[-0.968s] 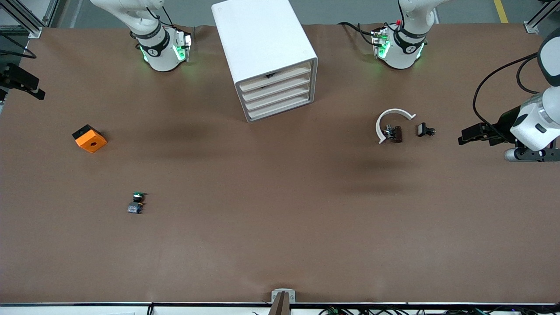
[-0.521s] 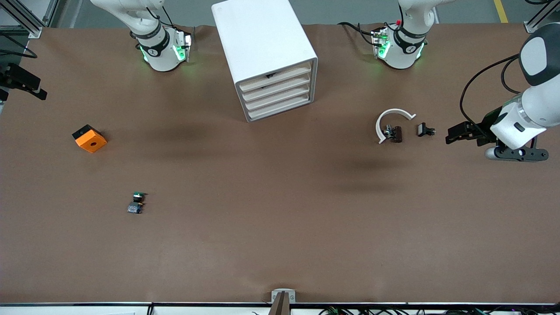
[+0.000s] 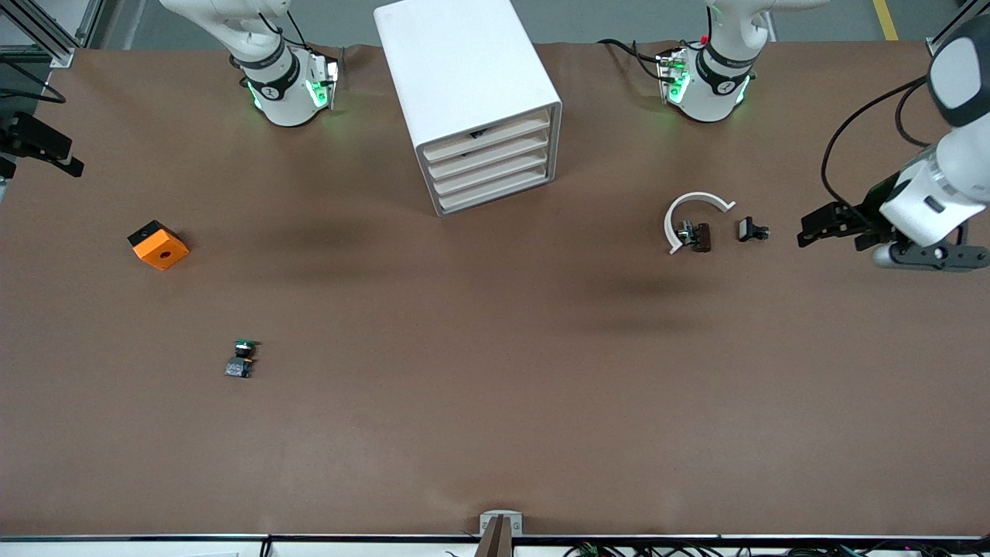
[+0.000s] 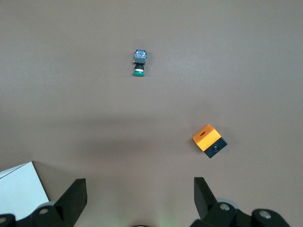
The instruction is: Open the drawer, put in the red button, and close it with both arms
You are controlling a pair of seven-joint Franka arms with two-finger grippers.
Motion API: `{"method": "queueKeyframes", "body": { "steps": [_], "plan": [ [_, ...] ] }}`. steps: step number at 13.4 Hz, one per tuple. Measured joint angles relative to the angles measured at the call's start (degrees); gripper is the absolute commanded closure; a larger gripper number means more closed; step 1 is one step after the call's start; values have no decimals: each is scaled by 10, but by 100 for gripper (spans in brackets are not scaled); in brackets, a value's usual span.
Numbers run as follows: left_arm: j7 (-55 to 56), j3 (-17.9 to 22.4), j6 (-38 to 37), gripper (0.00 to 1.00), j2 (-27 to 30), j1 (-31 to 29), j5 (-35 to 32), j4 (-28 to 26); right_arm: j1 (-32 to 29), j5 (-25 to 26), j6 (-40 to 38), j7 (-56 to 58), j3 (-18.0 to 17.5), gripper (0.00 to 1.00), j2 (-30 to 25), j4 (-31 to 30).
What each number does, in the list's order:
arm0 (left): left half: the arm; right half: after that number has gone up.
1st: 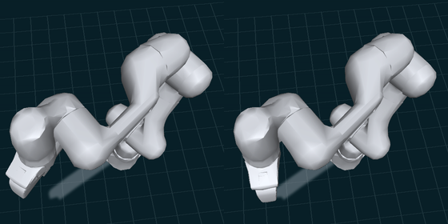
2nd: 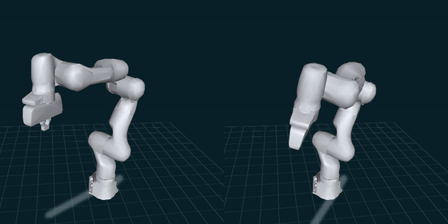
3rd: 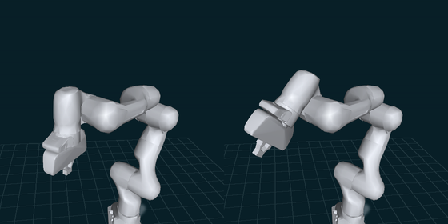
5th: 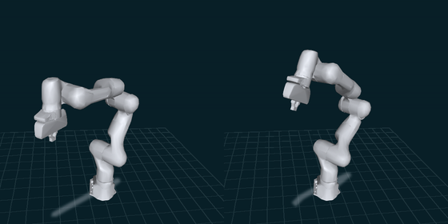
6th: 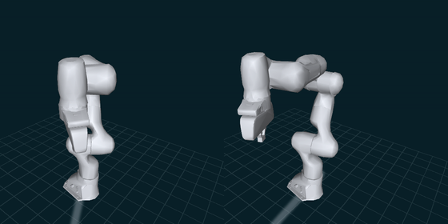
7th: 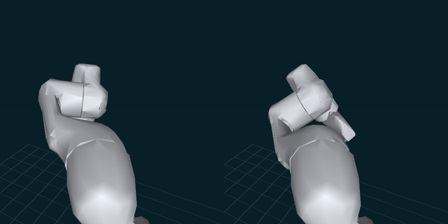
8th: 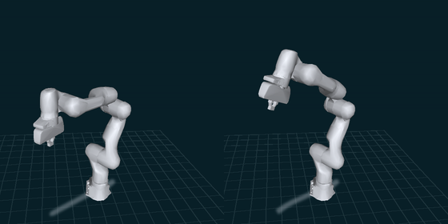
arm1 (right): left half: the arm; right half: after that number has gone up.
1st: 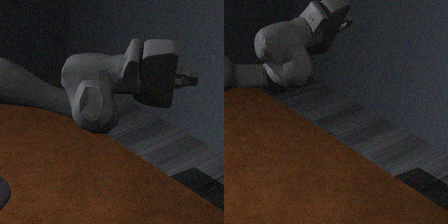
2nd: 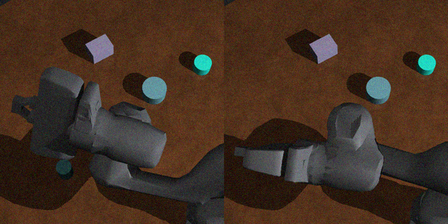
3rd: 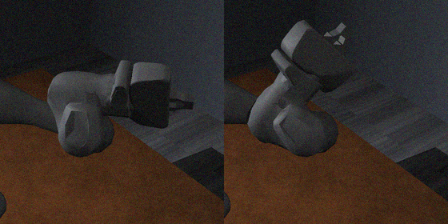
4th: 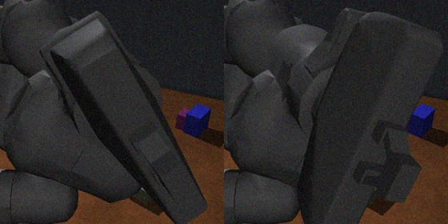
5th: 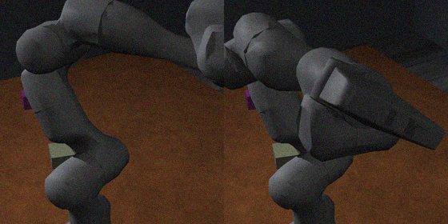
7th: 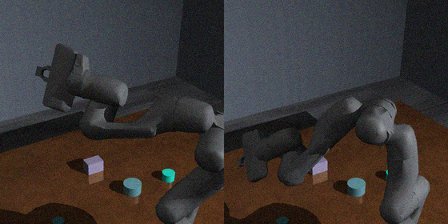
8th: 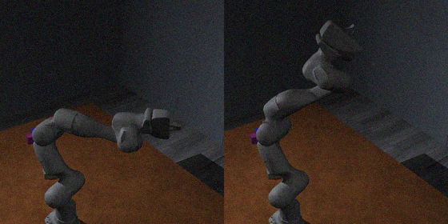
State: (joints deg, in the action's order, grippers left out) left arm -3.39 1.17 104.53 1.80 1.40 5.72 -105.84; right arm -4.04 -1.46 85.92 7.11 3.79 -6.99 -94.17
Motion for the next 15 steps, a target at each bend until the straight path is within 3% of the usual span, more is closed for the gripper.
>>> {"method": "queueKeyframes", "body": {
  "steps": [5,15],
  "plan": [
    [15,-19,-2,0,39,-2,-66,20,0,0,0,0,0,0,0,0],
    [82,-22,-31,0,49,-20,-61,55,0,-1,0,1,0,0,0,0]
  ]
}}
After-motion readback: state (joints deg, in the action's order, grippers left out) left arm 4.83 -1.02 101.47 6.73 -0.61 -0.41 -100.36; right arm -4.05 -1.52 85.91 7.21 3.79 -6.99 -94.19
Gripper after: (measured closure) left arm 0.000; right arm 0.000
